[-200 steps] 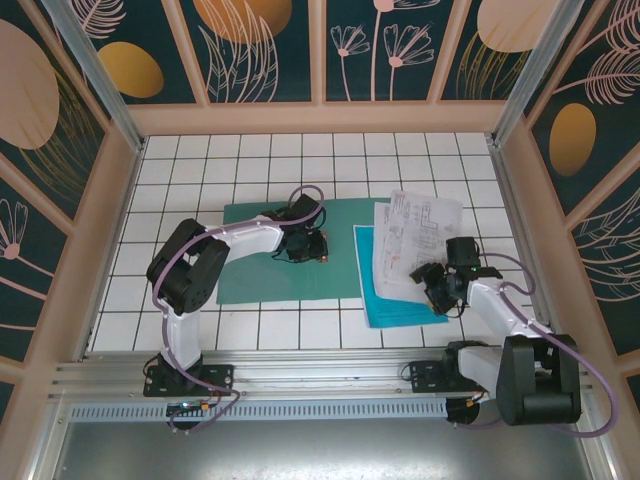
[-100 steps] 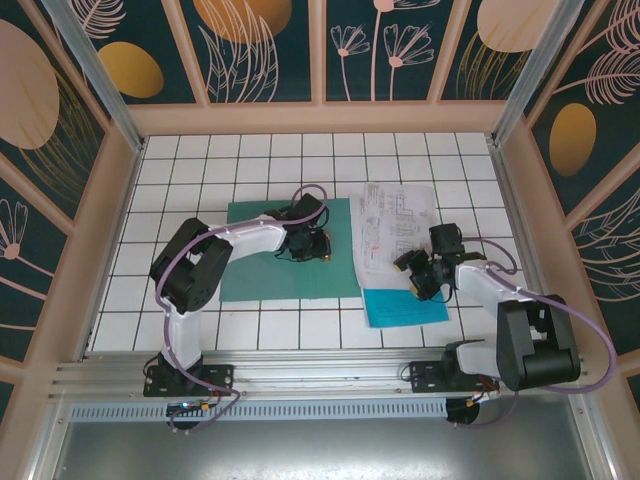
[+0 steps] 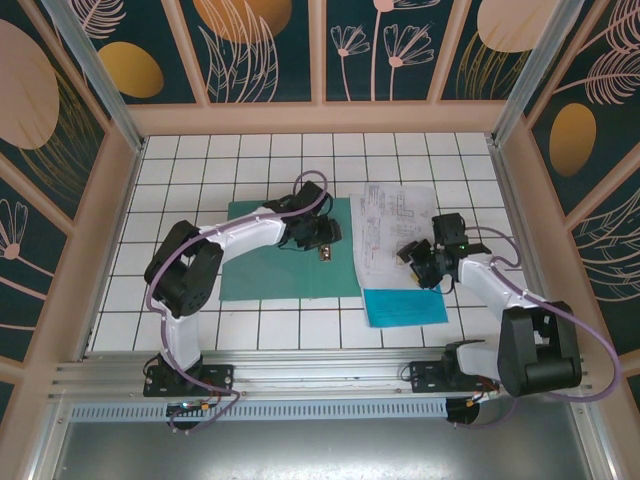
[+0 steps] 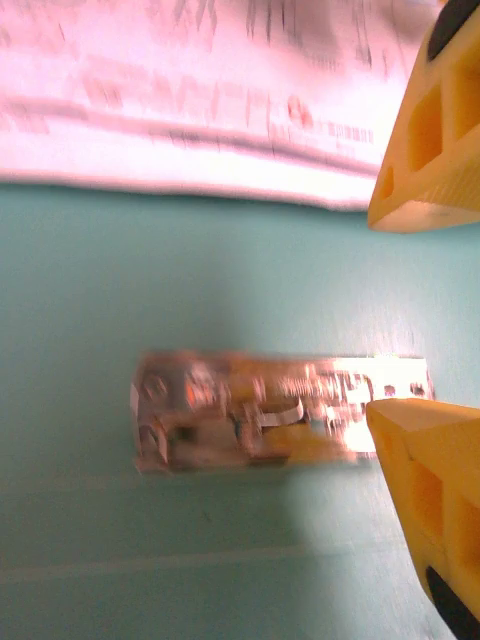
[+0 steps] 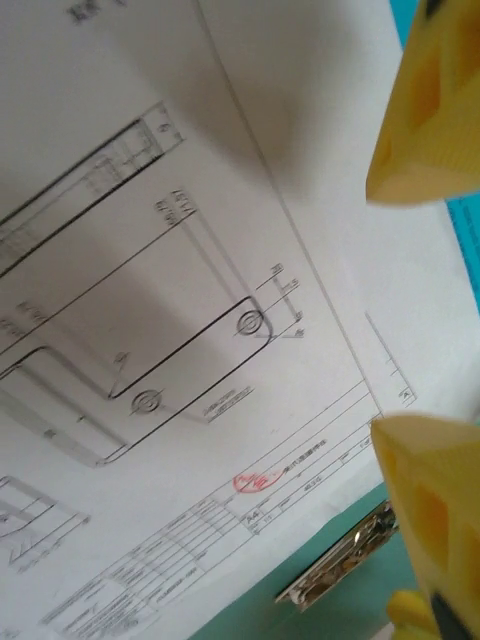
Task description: Put the files into the folder
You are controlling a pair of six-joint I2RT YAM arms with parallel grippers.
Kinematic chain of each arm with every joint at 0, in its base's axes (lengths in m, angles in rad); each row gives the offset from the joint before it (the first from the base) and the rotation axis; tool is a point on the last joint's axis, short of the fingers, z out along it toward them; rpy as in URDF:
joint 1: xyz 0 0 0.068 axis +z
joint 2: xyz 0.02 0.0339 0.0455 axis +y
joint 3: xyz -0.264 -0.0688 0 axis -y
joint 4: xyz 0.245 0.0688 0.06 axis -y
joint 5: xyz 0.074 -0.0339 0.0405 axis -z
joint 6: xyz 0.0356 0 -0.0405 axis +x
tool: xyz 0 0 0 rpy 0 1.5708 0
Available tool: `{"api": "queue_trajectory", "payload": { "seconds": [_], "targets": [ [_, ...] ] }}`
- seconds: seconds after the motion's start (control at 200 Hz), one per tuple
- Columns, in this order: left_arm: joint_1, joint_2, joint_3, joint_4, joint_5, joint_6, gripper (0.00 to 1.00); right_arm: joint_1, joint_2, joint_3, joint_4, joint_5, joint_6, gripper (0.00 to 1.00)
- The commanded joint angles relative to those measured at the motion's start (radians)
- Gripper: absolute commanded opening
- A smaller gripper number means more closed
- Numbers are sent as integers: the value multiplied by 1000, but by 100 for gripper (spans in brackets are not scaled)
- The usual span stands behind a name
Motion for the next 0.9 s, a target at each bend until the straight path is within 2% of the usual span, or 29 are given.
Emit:
{"api": "queue_trajectory", "payload": {
  "seconds": [0.0,0.125,0.38,0.896],
  "targets": [
    [-25,31,101,44,90,1,44,-69,16,24,10,-2,-57,48],
    [-47,136,235,46,141,37,38,-145,85,62,40,-36,-114,38],
    [-53,300,390,0,152,104,37,-207,233,145,30,-6,-205,35],
    [-64,361,335,33,166,116,38,-217,322,102,76,-11,-224,35]
  ]
}}
